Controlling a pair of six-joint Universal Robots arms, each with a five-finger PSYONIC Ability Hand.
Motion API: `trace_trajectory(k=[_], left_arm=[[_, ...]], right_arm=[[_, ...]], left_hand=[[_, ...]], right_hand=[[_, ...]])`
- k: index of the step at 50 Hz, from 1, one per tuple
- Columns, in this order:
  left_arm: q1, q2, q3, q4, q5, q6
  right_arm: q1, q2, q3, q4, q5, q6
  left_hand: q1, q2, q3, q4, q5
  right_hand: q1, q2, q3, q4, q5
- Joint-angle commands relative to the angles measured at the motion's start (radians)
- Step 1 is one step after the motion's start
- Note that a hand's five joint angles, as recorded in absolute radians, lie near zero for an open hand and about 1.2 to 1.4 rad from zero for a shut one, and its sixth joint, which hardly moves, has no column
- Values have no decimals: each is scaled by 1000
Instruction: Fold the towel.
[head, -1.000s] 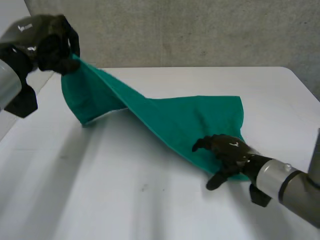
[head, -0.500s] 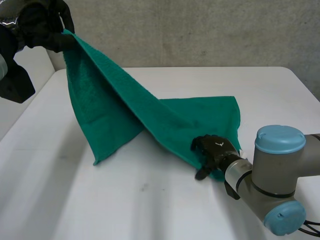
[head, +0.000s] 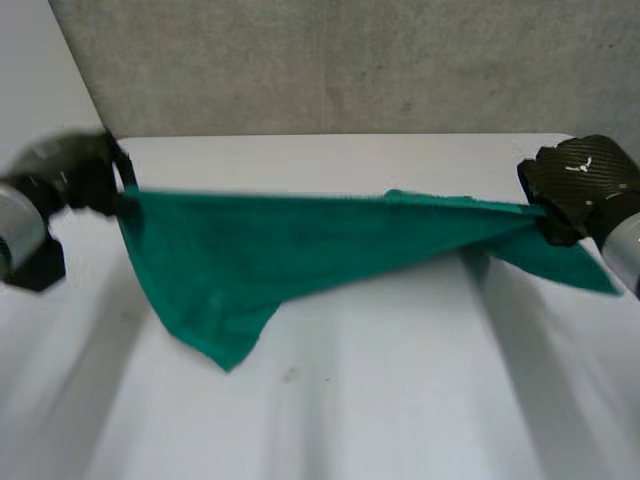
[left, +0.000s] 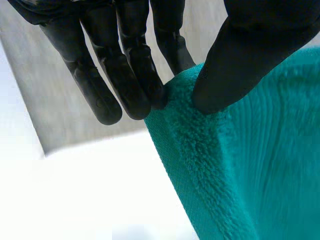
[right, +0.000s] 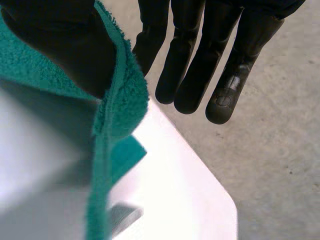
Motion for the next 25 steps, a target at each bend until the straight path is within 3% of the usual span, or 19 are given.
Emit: trace_trajectory(k=[1, 7, 14, 22, 23, 25], left_arm=[[-41, -116, -176, 7, 2, 224], [-95, -269, -176, 15, -4, 267], [-116, -346, -55, 45, -18, 270], [-156, -377, 396, 56, -139, 269], [-161, -371, 539, 109, -186, 272], [-159, -363, 612, 180, -210, 270]], right_arm=[[1, -23, -20, 336, 6, -282], [9, 134, -12, 432, 41, -399], [12, 274, -149, 423, 127, -402], [67, 305, -563, 232, 146, -266], [67, 303, -636, 159, 143, -214], [67, 300, -696, 72, 143, -166]], left_hand=[[265, 200, 204, 200, 255], [265, 200, 204, 200, 255], [265, 200, 204, 200, 255], [265, 200, 204, 200, 255], [265, 200, 204, 200, 255], [265, 200, 204, 200, 255]], right_hand=[[418, 227, 218, 207, 242], [418, 227, 218, 207, 242], [418, 227, 218, 207, 242], [418, 227, 218, 207, 242], [418, 227, 218, 207, 242], [418, 227, 218, 207, 242]])
